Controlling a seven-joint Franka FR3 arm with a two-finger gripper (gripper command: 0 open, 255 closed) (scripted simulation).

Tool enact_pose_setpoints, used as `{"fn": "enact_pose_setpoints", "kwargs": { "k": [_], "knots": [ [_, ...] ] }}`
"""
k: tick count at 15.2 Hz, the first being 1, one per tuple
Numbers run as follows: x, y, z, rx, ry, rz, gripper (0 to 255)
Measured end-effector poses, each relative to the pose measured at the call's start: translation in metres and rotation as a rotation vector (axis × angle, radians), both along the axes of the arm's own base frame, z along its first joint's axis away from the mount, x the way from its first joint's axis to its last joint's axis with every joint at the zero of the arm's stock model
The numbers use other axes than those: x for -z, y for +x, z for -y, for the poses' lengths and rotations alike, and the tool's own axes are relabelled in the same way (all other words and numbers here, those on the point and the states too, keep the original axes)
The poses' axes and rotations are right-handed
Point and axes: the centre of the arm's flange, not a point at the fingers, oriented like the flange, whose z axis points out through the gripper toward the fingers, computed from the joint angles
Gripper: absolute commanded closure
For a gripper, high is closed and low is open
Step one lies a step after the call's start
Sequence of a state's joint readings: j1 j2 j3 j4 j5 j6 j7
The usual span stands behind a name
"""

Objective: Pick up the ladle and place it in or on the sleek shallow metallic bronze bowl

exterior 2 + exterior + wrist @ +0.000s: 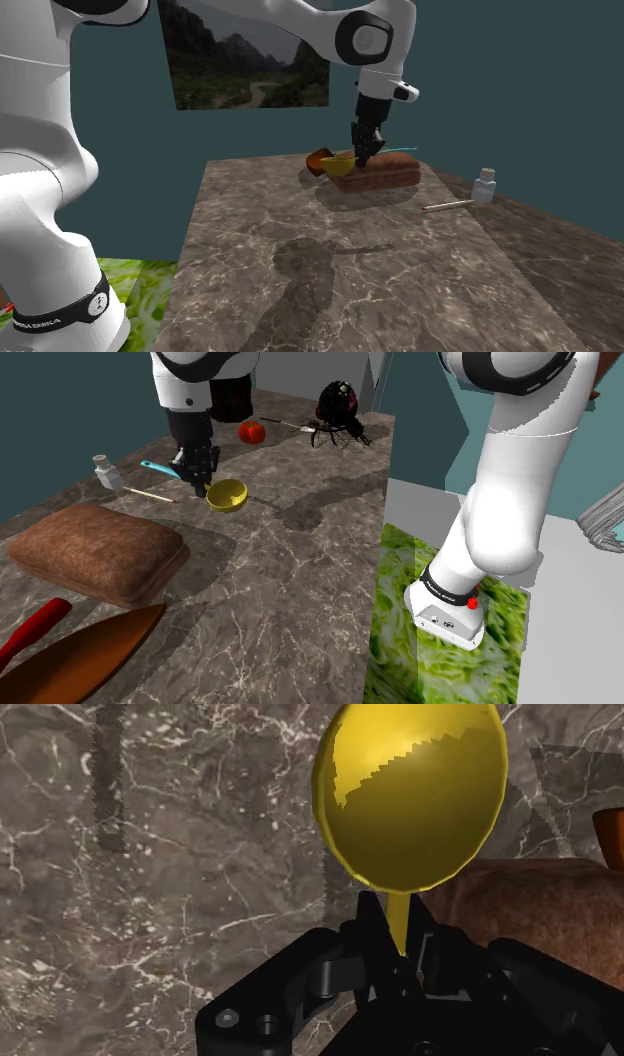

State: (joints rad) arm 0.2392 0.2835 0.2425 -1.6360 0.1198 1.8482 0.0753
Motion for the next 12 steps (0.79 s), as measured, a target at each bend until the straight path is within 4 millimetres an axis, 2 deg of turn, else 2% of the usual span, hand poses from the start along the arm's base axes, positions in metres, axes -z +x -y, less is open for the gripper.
{"fn": "enact_pose_setpoints", "kwargs": {
  "k": [5, 12],
  "knots": [
    [-0.003, -0.018, -0.065, 0.000, 0.000, 0.000, 255],
    [-0.005, -0.054, -0.147, 0.000, 0.000, 0.000, 255]
  ]
}}
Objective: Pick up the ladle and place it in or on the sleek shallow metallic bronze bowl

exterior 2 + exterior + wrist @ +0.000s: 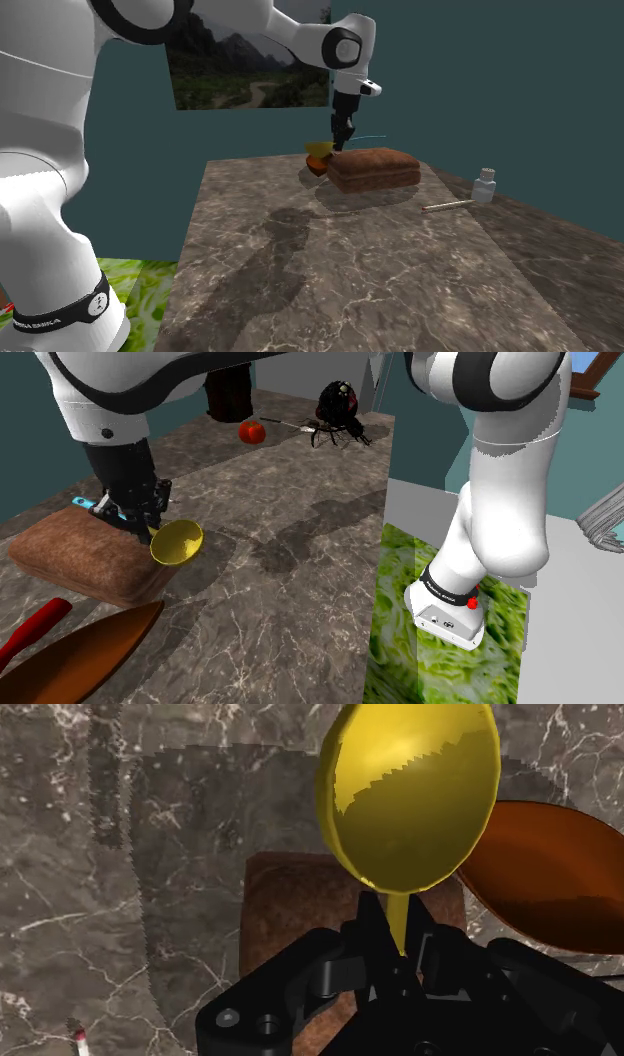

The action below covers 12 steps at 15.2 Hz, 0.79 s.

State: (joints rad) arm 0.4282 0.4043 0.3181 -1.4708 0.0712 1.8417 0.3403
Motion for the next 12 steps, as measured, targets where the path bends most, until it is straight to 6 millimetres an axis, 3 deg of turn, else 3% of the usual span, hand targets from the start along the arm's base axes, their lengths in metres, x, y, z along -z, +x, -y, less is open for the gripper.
{"fn": "enact_pose_setpoints", "kwargs": {
  "k": [12],
  "knots": [
    [-0.004, -0.060, -0.151, 0.000, 0.000, 0.000, 255]
  ]
}}
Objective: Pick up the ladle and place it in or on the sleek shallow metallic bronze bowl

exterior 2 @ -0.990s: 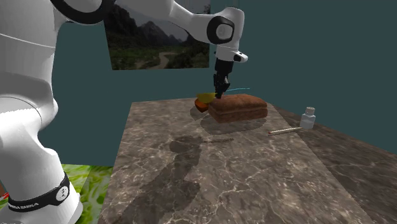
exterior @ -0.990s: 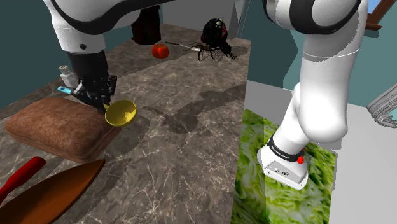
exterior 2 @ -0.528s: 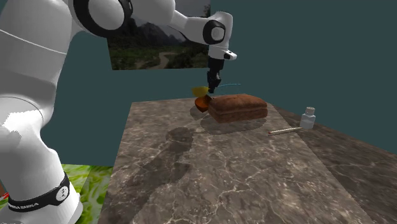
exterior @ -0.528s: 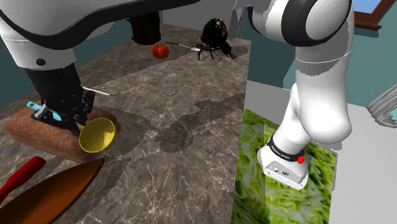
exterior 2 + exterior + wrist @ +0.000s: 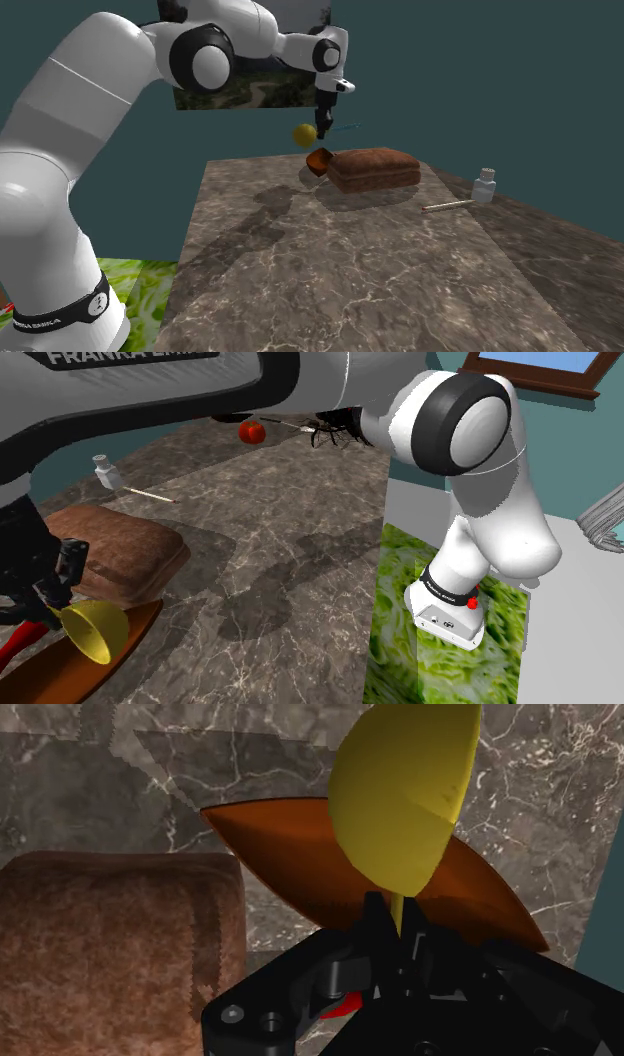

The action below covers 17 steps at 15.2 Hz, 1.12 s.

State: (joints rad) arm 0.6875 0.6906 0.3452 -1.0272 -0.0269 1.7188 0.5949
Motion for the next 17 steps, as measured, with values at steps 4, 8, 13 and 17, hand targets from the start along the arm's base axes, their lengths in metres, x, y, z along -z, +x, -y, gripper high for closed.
{"fn": "enact_pose_setpoints", "kwargs": {
  "k": [4, 8, 13, 17],
  "knots": [
    [0.001, -0.016, -0.041, 0.000, 0.000, -0.001, 255],
    [0.020, -0.017, -0.045, 0.001, -0.001, 0.000, 255],
    [0.047, -0.016, -0.045, 0.002, -0.001, 0.000, 255],
    [0.066, -0.017, -0.045, 0.001, 0.000, 0.000, 255]
  ]
}}
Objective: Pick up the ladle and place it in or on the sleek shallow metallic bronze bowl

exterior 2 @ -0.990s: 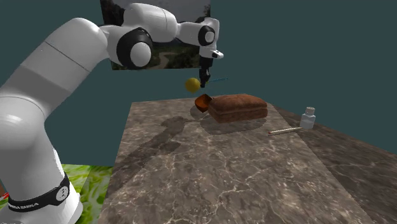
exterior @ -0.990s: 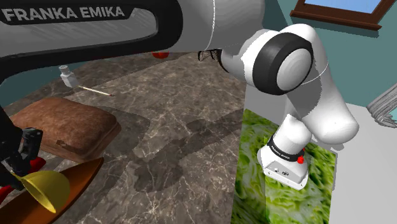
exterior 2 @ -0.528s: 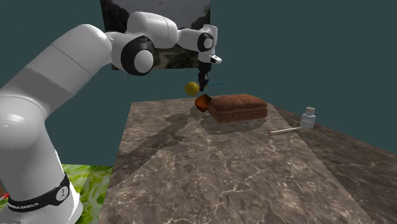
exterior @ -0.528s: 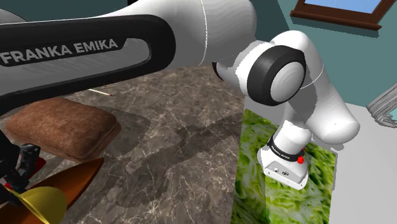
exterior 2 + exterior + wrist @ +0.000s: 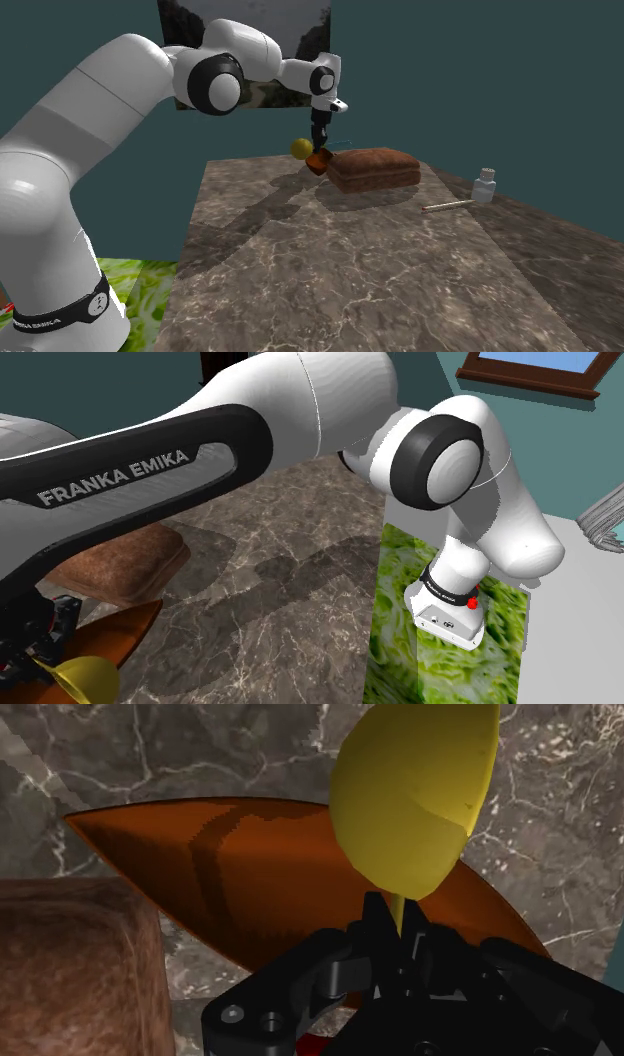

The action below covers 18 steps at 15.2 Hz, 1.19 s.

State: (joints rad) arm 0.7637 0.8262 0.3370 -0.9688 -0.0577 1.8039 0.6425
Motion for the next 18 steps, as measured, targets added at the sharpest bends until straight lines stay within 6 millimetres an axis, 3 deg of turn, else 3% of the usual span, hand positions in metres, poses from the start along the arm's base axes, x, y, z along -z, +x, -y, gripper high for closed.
{"fn": "enact_pose_setpoints", "kwargs": {
  "k": [8, 9, 15, 18],
  "knots": [
    [0.012, 0.001, 0.000, 0.000, 0.000, 0.000, 255],
    [0.012, 0.001, 0.000, 0.000, 0.000, 0.001, 0],
    [0.012, 0.001, 0.000, 0.001, 0.000, 0.001, 0],
    [-0.015, 0.005, 0.004, 0.000, 0.001, 0.001, 0]
  ]
}}
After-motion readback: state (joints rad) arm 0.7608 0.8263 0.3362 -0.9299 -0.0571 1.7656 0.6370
